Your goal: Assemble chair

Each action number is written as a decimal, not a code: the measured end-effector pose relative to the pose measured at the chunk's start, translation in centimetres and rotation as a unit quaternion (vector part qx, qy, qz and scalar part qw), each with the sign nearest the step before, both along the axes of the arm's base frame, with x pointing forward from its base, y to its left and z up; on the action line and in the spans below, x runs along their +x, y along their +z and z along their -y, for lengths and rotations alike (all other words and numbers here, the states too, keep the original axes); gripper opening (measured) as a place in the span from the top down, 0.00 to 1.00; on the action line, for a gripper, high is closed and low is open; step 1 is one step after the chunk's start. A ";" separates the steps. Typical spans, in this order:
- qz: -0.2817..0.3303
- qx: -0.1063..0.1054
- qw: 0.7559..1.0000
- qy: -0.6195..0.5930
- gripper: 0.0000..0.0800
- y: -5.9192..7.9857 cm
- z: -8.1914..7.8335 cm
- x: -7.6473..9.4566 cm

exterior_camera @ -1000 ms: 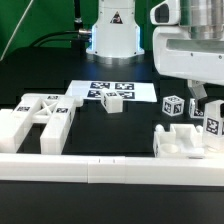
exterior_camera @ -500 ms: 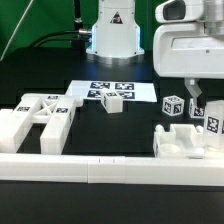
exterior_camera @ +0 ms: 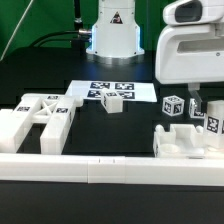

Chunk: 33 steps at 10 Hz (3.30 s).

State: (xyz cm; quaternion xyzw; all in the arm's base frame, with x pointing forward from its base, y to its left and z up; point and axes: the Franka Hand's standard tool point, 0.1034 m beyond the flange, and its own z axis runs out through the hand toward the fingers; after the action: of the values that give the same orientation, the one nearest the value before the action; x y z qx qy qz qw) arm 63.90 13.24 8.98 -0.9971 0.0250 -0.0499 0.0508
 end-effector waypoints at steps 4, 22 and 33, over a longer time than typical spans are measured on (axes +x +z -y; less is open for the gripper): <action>0.014 -0.021 0.986 0.167 0.19 -0.3 1.2 -0.1; -0.052 0.052 0.923 -0.378 0.64 -0.6 1.8 -0.1; -0.069 0.051 0.924 -0.372 0.19 -0.7 1.4 -0.1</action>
Offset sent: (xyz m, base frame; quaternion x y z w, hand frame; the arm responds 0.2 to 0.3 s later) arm -0.0070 -0.0094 0.0001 0.0129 -0.0092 -0.1789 0.9837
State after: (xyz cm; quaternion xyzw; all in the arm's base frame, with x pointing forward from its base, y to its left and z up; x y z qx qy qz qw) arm 63.83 11.88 8.28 -0.9131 0.4004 0.0046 0.0773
